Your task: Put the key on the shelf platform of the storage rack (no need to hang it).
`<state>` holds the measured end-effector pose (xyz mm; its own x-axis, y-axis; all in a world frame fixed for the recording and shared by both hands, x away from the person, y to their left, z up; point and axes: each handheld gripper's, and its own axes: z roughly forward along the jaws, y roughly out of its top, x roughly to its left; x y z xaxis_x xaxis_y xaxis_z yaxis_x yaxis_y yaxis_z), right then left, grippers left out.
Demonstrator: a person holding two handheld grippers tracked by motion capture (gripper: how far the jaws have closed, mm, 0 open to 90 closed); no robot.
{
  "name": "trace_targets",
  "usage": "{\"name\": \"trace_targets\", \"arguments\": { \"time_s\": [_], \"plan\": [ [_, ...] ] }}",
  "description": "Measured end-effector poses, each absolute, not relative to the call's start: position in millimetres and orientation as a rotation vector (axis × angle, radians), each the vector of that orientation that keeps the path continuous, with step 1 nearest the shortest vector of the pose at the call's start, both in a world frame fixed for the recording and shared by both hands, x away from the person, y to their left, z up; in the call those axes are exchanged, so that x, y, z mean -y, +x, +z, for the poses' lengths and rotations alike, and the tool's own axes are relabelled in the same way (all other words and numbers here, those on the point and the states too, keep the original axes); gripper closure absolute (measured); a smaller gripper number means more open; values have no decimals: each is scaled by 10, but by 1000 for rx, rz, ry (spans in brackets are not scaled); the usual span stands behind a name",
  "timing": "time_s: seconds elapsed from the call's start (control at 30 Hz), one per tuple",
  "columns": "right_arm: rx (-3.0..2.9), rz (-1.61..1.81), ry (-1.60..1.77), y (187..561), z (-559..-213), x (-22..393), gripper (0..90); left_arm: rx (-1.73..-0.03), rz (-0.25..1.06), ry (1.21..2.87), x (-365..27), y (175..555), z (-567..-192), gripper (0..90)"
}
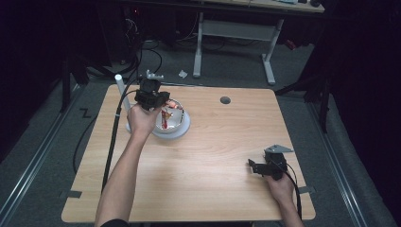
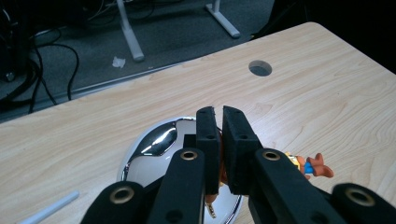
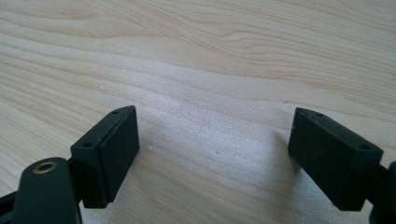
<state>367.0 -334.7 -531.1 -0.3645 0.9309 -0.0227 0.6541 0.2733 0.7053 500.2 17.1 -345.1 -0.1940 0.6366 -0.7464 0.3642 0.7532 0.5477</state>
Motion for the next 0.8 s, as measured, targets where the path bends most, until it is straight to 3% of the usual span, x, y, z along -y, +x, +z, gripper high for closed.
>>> {"name": "trace_targets", "arguments": {
  "time_s": [0.8],
  "plan": [
    [-2115,855,1428,3669,-5311,3347,162,-1875,377,750,-230,5132,-3880,860]
  ]
}}
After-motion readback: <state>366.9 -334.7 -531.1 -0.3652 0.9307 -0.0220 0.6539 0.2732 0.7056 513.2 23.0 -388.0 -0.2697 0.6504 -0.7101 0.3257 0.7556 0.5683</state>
